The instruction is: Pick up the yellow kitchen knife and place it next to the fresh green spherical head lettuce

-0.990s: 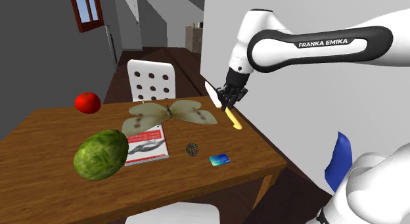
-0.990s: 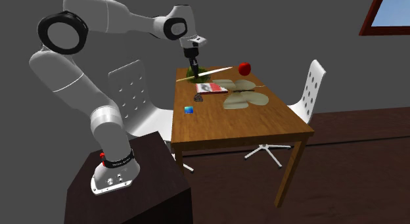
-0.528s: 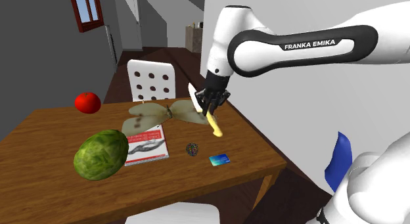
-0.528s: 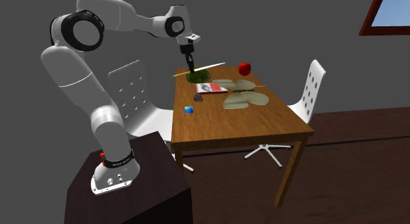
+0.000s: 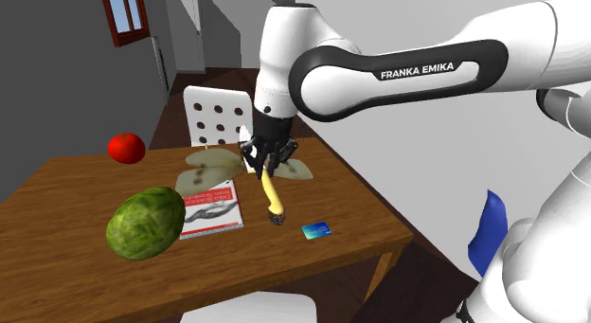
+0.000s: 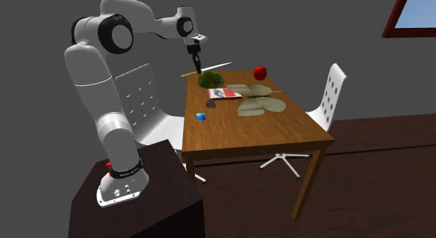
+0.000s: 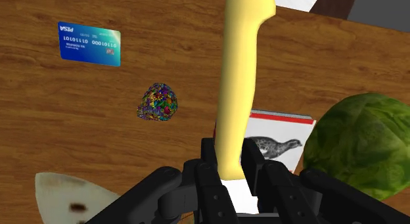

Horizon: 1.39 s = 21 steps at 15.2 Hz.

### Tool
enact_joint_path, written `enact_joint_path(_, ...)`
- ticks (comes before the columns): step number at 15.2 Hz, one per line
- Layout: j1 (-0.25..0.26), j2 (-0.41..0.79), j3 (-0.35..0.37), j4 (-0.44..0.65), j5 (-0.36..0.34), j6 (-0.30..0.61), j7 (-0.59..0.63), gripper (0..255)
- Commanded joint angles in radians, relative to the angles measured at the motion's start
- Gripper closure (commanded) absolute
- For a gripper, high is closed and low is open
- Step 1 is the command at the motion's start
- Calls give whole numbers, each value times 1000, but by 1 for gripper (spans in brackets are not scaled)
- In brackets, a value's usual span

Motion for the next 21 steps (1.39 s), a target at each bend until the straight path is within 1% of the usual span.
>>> enact_joint_path(1,6,31,9,15,-17,11,23,255)
enact_joint_path(11,7,47,10,-103,-31,142,41,255)
enact_joint_path(21,9,86,10,-197,-63,269,70,255)
